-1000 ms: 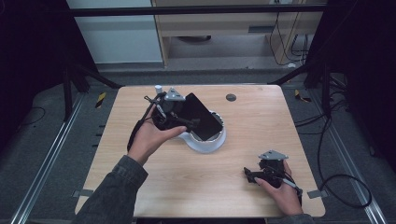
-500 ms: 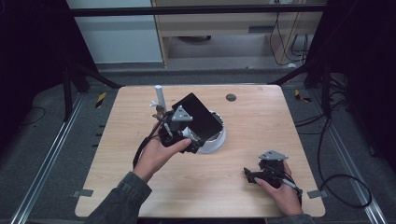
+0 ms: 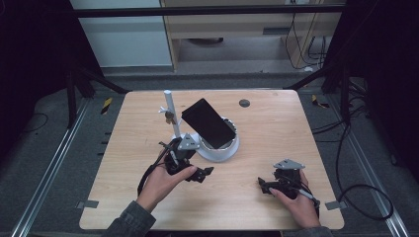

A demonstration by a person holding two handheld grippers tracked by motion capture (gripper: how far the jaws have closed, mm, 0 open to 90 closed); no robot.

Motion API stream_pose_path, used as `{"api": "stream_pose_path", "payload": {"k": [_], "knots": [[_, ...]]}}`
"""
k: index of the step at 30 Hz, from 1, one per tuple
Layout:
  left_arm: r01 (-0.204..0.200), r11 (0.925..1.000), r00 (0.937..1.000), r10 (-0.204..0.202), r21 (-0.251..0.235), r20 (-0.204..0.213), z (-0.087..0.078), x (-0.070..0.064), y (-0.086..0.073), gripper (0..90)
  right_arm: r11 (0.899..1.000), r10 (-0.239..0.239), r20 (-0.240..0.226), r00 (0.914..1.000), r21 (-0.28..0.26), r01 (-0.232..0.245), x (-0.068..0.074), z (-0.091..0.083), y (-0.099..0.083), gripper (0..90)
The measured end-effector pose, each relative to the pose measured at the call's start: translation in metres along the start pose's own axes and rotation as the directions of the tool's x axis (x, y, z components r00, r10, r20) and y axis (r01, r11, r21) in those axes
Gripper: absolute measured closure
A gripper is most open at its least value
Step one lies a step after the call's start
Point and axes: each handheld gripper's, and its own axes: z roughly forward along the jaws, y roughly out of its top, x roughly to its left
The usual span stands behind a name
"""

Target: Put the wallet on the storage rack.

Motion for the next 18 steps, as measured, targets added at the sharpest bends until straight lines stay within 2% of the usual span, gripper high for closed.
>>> {"api": "stream_pose_path", "payload": {"k": [5, 12, 18], "knots": [[0.029, 0.9993, 0.9996, -0.029, 0.025, 0.004, 0.004, 0.006, -0.022, 5.7, 1.000, 0.000, 0.000, 1.0000, 0.000, 0.000, 0.000, 0.000, 0.000, 2.8], [0.083, 0.9956, 0.9962, -0.082, 0.044, -0.028, 0.005, 0.019, -0.053, 6.3, 1.000, 0.000, 0.000, 1.0000, 0.000, 0.000, 0.000, 0.000, 0.000, 2.7], [0.074, 0.9932, 0.9918, -0.064, 0.089, -0.110, 0.000, 0.026, -0.078, 6.4, 1.000, 0.001, 0.001, 1.0000, 0.000, -0.001, 0.000, 0.000, 0.000, 2.7]]}}
